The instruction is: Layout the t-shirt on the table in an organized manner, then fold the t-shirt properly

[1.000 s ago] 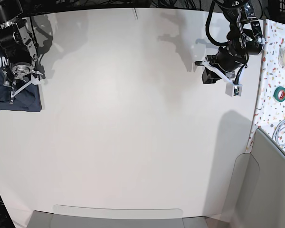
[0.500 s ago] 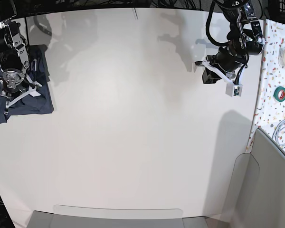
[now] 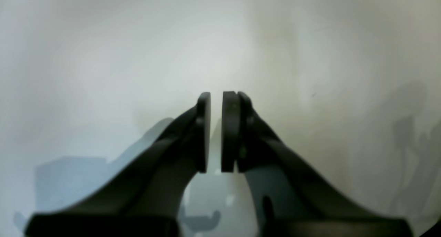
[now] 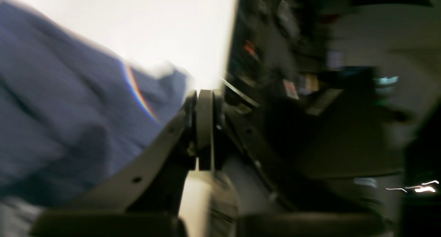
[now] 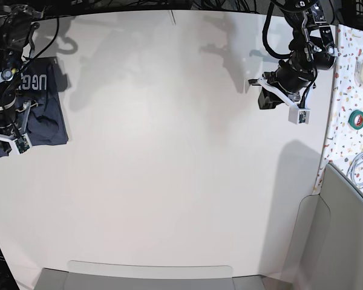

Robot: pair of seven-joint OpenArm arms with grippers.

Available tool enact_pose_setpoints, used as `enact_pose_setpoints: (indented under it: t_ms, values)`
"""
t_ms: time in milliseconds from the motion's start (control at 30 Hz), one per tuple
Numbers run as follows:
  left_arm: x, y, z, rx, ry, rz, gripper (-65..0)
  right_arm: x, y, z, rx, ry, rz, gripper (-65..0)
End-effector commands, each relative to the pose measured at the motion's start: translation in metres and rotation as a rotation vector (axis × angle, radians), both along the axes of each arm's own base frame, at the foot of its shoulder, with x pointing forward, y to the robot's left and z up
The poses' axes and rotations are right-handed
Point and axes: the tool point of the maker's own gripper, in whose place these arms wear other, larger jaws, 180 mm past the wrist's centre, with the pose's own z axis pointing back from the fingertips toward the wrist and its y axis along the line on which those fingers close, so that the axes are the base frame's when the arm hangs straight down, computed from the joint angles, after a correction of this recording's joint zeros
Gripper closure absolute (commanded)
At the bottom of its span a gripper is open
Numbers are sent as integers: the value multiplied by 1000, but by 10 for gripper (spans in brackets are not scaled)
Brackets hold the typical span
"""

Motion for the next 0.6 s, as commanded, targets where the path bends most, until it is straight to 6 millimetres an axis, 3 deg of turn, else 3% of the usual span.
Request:
enact_pose_setpoints:
  t_ms: [0, 133, 267, 400, 533, 567]
  values:
    - [11, 2, 19, 4, -99, 12, -17, 2, 7, 7, 38, -63, 21, 0]
    - [20, 15, 44, -1, -320, 107, -6, -3, 55, -3, 251, -258, 125, 0]
    - [19, 20, 79, -28, -577, 186, -27, -12, 73, 13, 319, -476, 124, 0]
    - [3, 30, 95, -16, -706, 220, -50, -34, 80, 40, 268, -695, 165, 0]
    - [-13, 43, 103, 3, -773, 284, -40, -67, 67, 62, 104, -822, 164, 0]
    - [-20, 57, 103, 35, -780, 339, -39, -77, 62, 62, 67, -823, 152, 0]
